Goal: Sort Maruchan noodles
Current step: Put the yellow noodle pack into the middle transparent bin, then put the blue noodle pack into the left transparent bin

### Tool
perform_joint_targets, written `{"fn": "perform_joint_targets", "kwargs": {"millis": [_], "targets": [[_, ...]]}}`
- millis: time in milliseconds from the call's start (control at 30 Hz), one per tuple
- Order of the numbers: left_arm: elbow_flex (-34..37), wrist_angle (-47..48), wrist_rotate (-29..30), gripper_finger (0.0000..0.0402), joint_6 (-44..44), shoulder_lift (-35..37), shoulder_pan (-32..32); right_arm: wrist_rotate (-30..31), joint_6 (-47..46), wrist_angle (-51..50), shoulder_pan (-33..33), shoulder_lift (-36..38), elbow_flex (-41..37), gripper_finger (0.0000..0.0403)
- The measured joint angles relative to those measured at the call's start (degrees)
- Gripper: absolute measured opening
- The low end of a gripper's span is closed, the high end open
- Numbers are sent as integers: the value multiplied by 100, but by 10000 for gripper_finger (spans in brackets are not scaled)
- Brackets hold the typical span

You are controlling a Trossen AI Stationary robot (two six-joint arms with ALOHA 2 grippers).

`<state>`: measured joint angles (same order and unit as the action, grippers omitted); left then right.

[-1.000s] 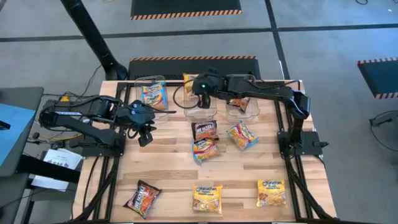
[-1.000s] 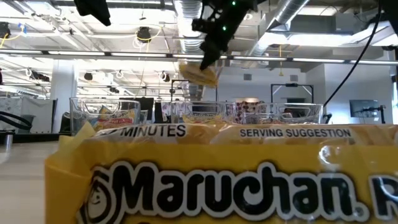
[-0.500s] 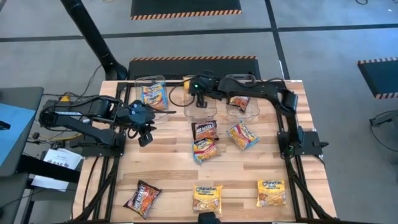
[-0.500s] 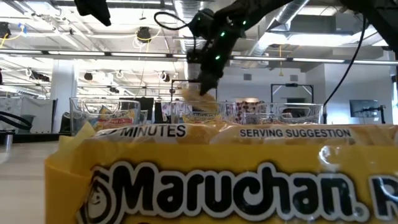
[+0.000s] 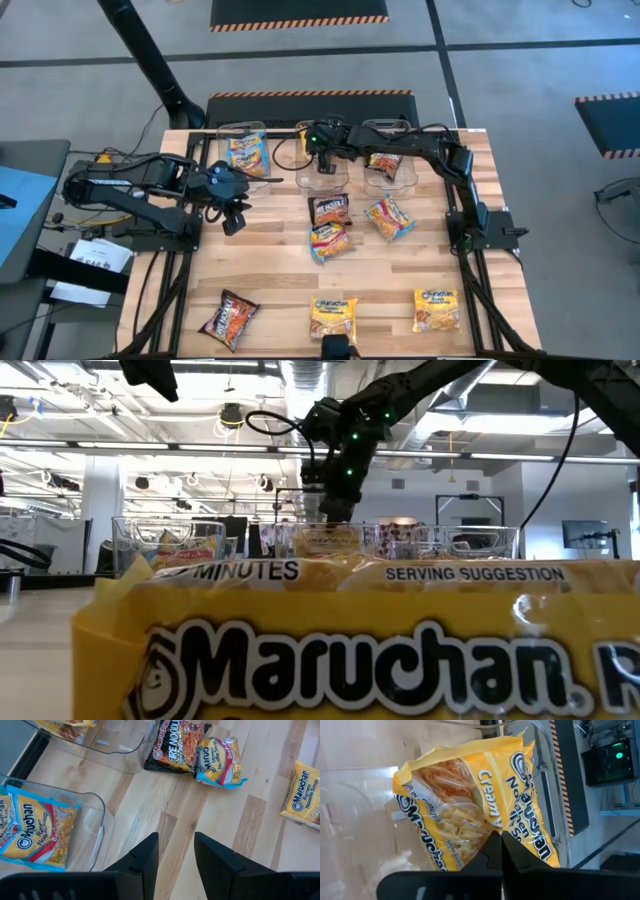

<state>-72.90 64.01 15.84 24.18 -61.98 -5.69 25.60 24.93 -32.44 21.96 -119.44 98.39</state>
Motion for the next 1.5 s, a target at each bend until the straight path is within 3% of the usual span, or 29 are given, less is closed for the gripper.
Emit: {"fn": "perform_joint_targets", "kwargs": {"millis": [433, 767, 900, 1067, 1333, 1500], "targets": [[0, 0, 0, 111, 1, 0, 0, -26, -4, -53, 52, 2, 0, 69], [0, 0, 0, 111, 2, 0, 0, -533, -635, -198, 162, 2, 0, 128], [0, 0, 0, 111, 1, 0, 0, -1214, -1303, -377, 298, 2, 0, 145], [0, 0, 0, 111, 1, 0, 0, -1590, -1882, -387, 434, 18, 0, 152], [0, 0, 0, 111, 0, 0, 0, -3897, -2174, -870, 556, 32, 308, 142], [0, 0, 0, 111, 0, 0, 0, -4069, -2320, -1127, 557, 7, 334, 141]]}}
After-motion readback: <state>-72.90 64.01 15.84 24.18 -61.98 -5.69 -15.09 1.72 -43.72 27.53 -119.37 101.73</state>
